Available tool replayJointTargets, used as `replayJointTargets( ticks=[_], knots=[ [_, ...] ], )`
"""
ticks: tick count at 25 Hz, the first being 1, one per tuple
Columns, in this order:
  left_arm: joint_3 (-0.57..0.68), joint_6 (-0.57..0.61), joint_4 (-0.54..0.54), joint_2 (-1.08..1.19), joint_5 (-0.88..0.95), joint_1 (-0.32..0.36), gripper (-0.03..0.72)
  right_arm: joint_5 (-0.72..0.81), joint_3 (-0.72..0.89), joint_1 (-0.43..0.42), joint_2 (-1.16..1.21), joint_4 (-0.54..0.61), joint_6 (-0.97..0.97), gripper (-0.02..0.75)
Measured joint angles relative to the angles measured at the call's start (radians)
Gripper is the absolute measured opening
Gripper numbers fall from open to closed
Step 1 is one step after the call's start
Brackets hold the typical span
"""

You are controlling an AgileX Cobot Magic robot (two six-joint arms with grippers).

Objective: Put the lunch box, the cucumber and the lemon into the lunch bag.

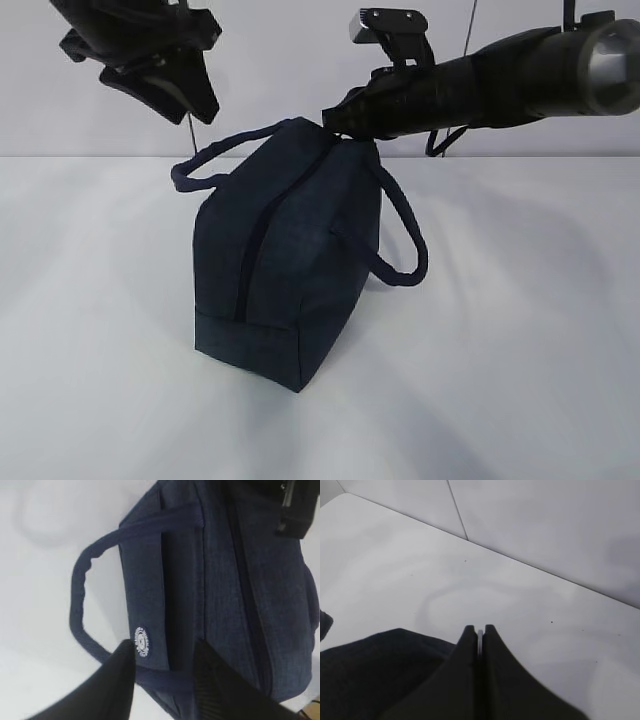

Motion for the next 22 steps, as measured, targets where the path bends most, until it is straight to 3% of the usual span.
replayJointTargets(
  ticks=[7, 22],
  knots=[
    [-0.095, 0.052, -0.134, 0.123, 0.043, 0.011, 0.277, 0.005, 0.000, 0.000, 0.000, 0.000, 0.000, -0.013],
    [-0.099, 0.150, -0.266, 0.248, 0.043, 0.011, 0.276, 0.040, 0.000, -0.001, 0.000, 0.008, 0.000, -0.013]
  ],
)
